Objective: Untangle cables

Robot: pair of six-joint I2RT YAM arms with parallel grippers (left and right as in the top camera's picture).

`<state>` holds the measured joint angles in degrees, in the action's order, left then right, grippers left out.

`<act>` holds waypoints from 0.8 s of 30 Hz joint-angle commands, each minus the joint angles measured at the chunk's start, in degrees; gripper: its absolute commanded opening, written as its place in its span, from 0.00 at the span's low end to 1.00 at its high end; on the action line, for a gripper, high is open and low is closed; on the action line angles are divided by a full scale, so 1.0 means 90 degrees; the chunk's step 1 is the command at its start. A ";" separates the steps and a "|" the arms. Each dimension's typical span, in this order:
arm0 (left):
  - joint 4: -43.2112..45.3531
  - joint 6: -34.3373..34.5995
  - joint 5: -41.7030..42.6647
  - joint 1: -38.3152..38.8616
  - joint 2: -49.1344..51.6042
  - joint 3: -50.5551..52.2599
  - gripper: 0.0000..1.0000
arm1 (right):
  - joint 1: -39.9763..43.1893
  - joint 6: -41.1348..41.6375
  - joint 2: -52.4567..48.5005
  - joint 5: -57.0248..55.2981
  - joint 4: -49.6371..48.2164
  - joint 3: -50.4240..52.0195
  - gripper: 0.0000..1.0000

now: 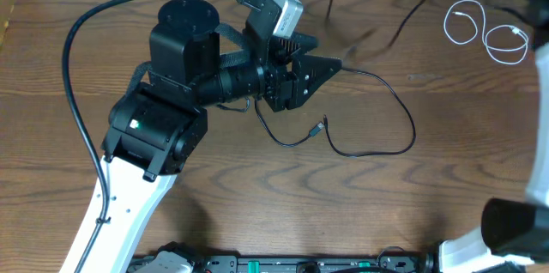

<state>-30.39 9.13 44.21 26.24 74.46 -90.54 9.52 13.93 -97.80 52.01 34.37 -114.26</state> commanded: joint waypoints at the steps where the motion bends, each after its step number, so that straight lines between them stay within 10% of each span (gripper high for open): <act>1: -0.0148 -0.0029 -0.0039 -0.0034 0.0151 0.0036 0.60 | 0.0566 0.1377 0.0515 -0.1166 -0.0041 -0.0090 0.01; 24: -0.0265 -0.0029 -0.0036 -0.0034 0.0879 0.0036 0.60 | 0.3041 0.1154 -0.0308 -0.4194 0.0425 -0.0090 0.01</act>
<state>-32.82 9.15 44.21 26.24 82.11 -90.54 36.49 23.92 -97.82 20.14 37.65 -114.54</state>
